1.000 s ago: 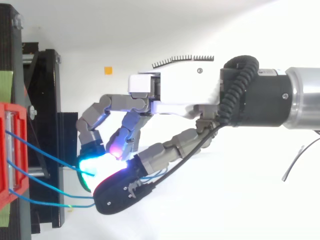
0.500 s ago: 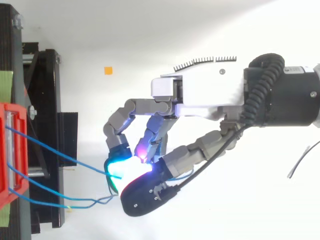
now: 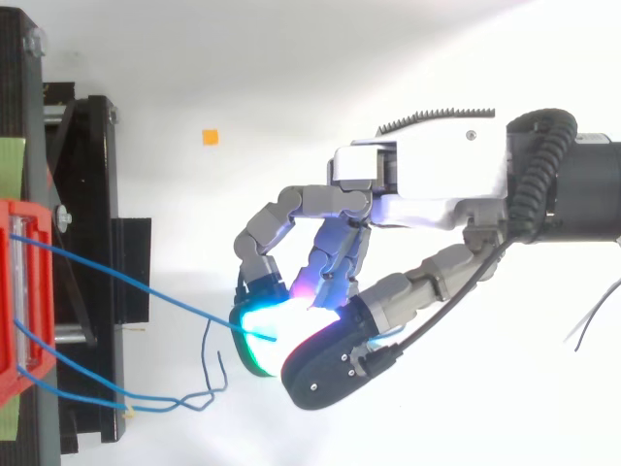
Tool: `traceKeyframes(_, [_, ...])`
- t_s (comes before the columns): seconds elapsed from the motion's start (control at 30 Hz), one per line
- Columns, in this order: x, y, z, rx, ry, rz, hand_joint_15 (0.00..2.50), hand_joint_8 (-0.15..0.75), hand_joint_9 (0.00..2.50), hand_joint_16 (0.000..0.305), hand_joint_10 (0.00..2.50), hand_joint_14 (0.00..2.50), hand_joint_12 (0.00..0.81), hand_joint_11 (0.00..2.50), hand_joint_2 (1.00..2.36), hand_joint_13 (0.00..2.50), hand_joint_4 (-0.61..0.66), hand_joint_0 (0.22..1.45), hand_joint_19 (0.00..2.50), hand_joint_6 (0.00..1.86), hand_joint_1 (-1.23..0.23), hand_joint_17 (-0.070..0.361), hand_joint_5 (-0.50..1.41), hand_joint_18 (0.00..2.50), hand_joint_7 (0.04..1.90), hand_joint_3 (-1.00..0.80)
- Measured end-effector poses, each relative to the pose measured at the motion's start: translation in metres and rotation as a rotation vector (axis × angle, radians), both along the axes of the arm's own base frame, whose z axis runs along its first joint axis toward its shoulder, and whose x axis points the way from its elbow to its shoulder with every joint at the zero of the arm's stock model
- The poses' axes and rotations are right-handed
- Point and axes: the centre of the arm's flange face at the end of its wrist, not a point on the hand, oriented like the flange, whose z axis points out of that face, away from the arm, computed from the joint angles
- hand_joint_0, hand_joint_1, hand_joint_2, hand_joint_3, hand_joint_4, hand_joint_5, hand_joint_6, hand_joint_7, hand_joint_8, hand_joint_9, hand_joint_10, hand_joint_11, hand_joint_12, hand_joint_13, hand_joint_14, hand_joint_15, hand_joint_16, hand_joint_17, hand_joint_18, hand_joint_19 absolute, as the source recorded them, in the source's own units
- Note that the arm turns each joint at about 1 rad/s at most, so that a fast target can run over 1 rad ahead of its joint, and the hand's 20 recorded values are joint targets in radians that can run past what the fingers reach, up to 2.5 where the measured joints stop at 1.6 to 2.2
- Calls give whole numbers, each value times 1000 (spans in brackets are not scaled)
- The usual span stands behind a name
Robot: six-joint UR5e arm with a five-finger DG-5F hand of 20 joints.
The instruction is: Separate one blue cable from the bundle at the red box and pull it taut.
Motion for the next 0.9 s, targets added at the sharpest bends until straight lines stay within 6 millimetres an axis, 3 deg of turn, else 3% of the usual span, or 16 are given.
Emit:
traceKeyframes(0.13, [1, 0, 0, 2, -12, 2, 1671, 328, 1105, 48, 20, 462, 353, 1305, 1022, 1357, -53, 625, 1161, 888, -759, 108, -130, 1156, 1261, 35])
traceKeyframes(0.27, [1, 2, 0, 0, -16, 6, 1548, 326, 1141, 47, 16, 1102, 355, 1417, 1022, 1254, -50, 626, 1242, 888, -758, 107, -130, 1215, 1262, 35])
traceKeyframes(0.57, [4, 7, 2, -16, -40, 15, 1518, 294, 1300, 48, 11, 1307, 367, 1825, 1021, 1210, -46, 626, 1261, 888, -757, 107, -130, 1223, 1257, 32])
traceKeyframes(0.67, [5, 8, 3, -16, -45, 16, 1512, 284, 1304, 47, 268, 1338, 368, 1815, 1022, 1210, -45, 625, 1262, 887, -757, 106, -130, 1223, 1259, 34])
traceKeyframes(0.73, [5, 8, 3, -17, -47, 15, 1507, 284, 1269, 47, 743, 1558, 371, 1751, 1022, 1177, -45, 625, 1331, 887, -757, 106, -130, 1251, 1261, 33])
traceKeyframes(0.77, [5, 8, 3, -17, -47, 14, 1496, 279, 1258, 47, 829, 1636, 371, 1749, 1022, 1162, -44, 625, 1350, 887, -757, 106, -129, 1256, 1261, 36])
traceKeyframes(0.87, [5, 8, 3, -17, -46, 14, 1494, 272, 1184, 47, 1448, 1954, 373, 1675, 1021, 1099, -38, 625, 1405, 887, -757, 106, -129, 1279, 1257, 35])
traceKeyframes(0.9, [5, 8, 3, -18, -45, 13, 1495, 273, 1179, 47, 1474, 1966, 375, 1679, 1022, 1096, -37, 625, 1411, 887, -757, 106, -129, 1283, 1258, 35])
